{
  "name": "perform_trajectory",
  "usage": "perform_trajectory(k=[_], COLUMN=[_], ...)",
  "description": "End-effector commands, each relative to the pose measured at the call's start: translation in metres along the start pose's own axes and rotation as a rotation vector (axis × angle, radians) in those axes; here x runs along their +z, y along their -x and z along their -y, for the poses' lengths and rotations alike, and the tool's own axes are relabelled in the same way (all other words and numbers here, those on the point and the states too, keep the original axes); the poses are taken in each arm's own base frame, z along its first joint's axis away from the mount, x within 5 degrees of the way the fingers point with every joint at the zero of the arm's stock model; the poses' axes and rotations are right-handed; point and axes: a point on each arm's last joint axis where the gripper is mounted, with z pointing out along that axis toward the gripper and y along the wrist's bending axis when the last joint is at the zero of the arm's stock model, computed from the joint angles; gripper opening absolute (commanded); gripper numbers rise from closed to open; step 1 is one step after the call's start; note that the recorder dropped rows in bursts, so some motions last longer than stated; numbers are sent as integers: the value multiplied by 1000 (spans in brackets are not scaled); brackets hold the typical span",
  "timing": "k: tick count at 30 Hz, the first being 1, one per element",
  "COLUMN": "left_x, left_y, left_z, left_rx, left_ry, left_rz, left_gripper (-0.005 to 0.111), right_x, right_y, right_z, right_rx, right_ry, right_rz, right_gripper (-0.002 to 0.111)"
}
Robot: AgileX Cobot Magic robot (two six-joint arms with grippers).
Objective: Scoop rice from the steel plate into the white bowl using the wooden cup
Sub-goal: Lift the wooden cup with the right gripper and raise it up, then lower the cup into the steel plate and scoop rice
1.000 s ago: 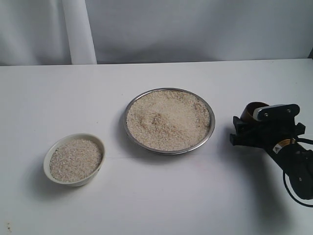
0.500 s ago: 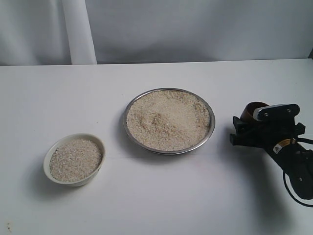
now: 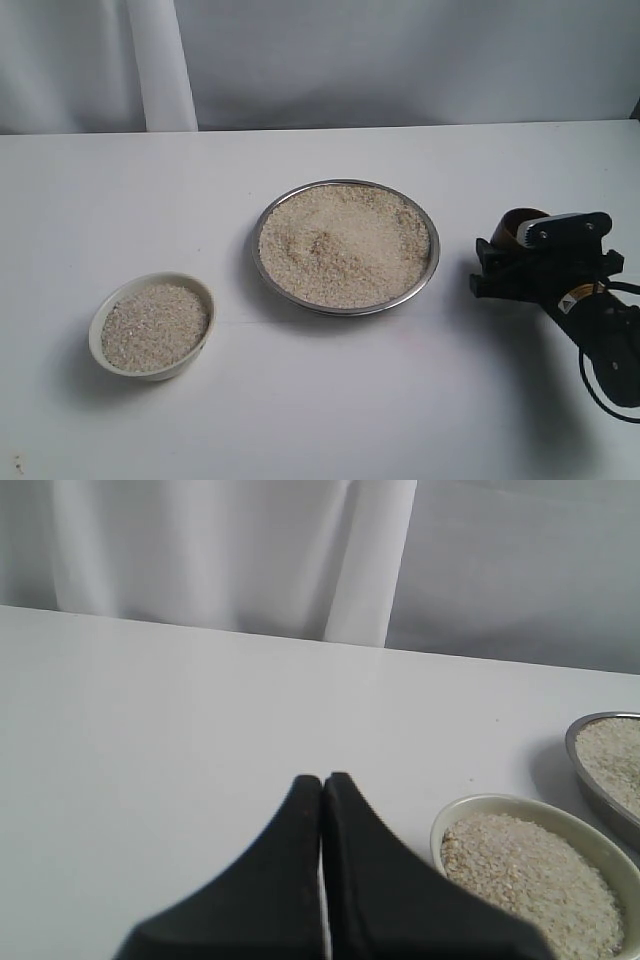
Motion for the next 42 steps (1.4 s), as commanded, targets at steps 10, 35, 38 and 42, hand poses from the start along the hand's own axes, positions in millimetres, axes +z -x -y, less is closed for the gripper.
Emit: perform_trajectory(k=[10,35,38,42], left_x=[0,0,0,0], left_y=[0,0,0,0], left_z=[1,1,1,1], left_rx=[-8,-8,-8,-8], left_ry=[-9,-9,-9,-9], left_rz=[5,5,5,5], left_gripper=[0,0,0,0], right_x=[-11,-34,-36,-31], right_y=[48,245,252,253], right_z=[-3,-65,-72,-82], right_rx=[-207,-851,-995,-1146], right_ry=[70,259,237,154], right_rz=[24,-252,-302,-367], right_gripper=[0,0,0,0])
